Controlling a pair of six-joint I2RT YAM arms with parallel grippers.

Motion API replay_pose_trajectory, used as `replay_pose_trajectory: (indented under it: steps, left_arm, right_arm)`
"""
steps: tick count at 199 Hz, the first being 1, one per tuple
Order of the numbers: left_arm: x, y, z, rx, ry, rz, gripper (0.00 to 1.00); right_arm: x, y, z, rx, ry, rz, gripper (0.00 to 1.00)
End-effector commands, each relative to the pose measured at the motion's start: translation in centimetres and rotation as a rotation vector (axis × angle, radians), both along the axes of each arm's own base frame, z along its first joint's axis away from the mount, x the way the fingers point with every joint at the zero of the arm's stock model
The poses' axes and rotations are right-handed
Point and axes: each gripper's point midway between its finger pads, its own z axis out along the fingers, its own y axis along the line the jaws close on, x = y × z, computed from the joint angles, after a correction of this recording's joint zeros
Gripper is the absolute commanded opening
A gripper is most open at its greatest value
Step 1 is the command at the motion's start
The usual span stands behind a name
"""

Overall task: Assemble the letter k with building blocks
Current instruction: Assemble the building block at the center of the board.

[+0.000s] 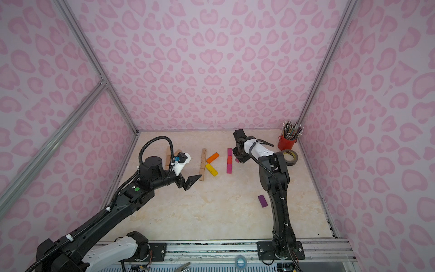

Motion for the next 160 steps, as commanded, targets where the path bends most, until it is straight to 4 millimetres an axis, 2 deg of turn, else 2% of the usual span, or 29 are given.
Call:
replay_pose_trajectory:
  steps: [1,160]
  left_arm:
    - [0.2,-0.1,0.6,-0.011,-0.024,0.001,0.99]
    - [0.3,0.0,0.5,-0.005,-0.021,0.01,0.99]
  right_arm:
    - [-1.1,-0.2,-1.7,0.001,0.066,-0.026,0.36]
    - [0.0,1.8,-1.4,0.04,0.04,0.077,0.38]
